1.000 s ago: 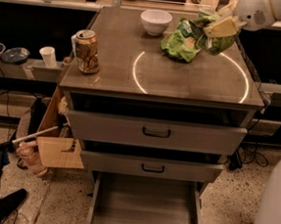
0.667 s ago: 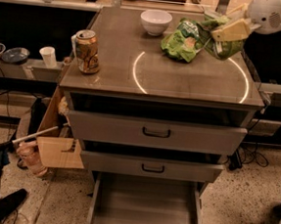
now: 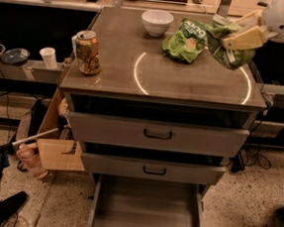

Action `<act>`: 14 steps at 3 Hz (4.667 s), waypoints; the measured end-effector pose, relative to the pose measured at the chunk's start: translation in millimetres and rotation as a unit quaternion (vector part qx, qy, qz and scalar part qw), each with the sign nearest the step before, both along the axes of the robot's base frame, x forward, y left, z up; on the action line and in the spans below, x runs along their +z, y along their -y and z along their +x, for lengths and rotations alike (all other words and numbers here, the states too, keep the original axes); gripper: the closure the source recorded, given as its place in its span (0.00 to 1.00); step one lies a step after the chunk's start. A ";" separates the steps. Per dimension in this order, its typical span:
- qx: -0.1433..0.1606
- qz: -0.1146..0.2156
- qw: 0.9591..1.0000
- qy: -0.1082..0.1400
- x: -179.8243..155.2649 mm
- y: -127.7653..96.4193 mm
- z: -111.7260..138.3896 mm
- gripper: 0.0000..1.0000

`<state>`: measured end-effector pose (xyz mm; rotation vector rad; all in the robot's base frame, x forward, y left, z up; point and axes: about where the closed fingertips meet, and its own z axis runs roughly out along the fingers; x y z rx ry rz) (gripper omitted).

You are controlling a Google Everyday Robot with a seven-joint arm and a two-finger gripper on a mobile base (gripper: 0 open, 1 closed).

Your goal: Place green jalapeno chip bag into bottom drawer

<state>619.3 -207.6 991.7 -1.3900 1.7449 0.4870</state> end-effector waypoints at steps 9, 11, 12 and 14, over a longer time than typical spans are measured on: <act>0.015 -0.046 0.997 -0.066 -82.7 -3.2 -194.4 1.00; 0.012 -0.032 0.998 -0.062 -97.4 -7.9 -197.1 1.00; 0.008 -0.024 0.997 -0.076 -123.6 -13.7 -202.3 1.00; 0.002 -0.026 0.993 -0.114 -180.1 -22.0 -213.1 1.00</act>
Offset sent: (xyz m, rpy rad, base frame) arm -0.0740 0.0036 0.0008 0.0032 0.0282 0.0162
